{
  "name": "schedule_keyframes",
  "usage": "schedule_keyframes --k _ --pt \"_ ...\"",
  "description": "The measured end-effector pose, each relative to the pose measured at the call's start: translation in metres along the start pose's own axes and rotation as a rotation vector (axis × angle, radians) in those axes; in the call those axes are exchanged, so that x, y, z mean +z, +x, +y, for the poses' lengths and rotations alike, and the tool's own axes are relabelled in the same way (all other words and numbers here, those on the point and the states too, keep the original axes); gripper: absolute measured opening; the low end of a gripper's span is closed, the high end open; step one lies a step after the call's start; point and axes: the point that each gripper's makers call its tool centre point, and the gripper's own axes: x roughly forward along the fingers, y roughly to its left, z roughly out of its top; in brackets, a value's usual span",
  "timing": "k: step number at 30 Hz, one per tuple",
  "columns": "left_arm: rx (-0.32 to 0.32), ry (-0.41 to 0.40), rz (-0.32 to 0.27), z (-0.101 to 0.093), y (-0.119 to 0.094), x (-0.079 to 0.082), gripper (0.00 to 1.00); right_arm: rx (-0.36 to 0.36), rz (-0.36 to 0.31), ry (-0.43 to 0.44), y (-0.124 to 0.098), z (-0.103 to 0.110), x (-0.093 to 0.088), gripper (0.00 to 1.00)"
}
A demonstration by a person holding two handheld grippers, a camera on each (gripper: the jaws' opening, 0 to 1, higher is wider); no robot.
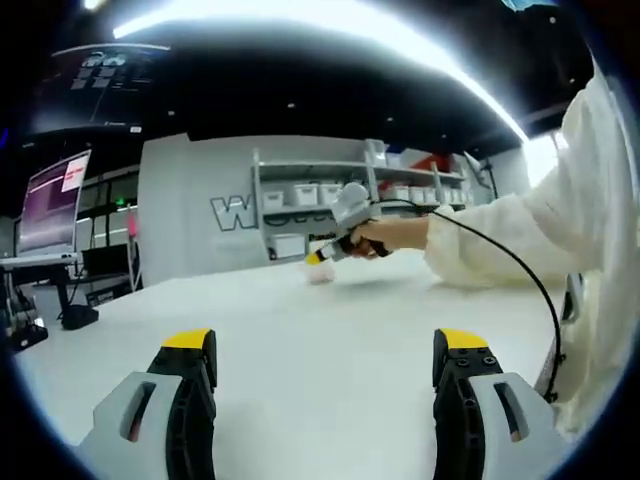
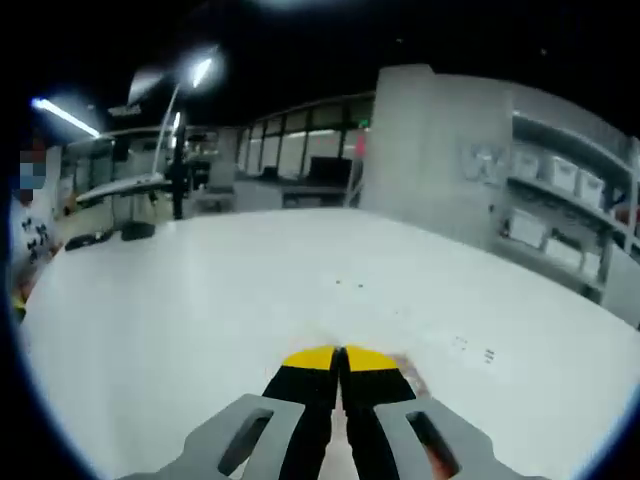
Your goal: Open the resealable bag by pulling the two sides of the seal apart until the entire bag opening is separated and visibly accessible.
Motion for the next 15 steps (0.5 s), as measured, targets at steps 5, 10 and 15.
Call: schedule_keyframes --k 5,10,15 --pt "-0.001 -0.007 -0.003 -0.001 0.0 0.0 0.88 0.004 0.015 -0.012 0.004 0.007 -0.005 0.0" --pt "0.0 -0.01 -0.008 -0.001 -0.001 0.001 0.88 0.025 0.034 -0.01 0.008 0.017 -0.015 0.0" --pt "0.003 -0.009 -0.006 0.0 -0.003 0.0 0.88 0.074 0.058 0.022 0.011 0.03 -0.025 0.04"
